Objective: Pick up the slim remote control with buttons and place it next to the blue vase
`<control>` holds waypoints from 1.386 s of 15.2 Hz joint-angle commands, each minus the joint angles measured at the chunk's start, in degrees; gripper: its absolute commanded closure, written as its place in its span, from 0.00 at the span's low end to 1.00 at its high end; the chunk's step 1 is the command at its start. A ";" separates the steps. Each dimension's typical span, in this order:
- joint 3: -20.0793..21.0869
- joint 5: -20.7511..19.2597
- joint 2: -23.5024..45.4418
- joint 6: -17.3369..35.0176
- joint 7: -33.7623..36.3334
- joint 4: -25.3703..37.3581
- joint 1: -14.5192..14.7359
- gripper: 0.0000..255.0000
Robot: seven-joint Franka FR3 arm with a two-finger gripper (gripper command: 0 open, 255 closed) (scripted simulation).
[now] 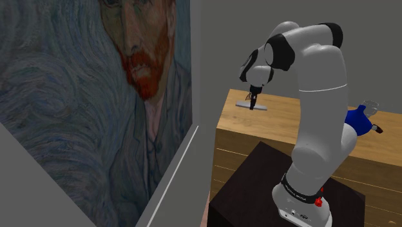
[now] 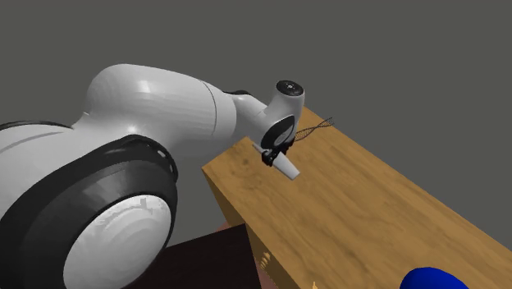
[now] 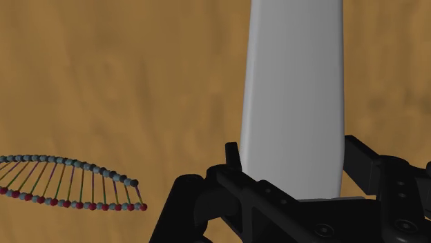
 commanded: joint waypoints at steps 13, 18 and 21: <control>-3.67 -6.31 -7.53 -8.03 4.23 1.80 2.95 1.00; -4.54 -8.26 -9.80 -11.13 5.53 3.13 3.65 1.00; -4.96 -9.33 -11.04 -13.04 6.25 4.08 4.00 1.00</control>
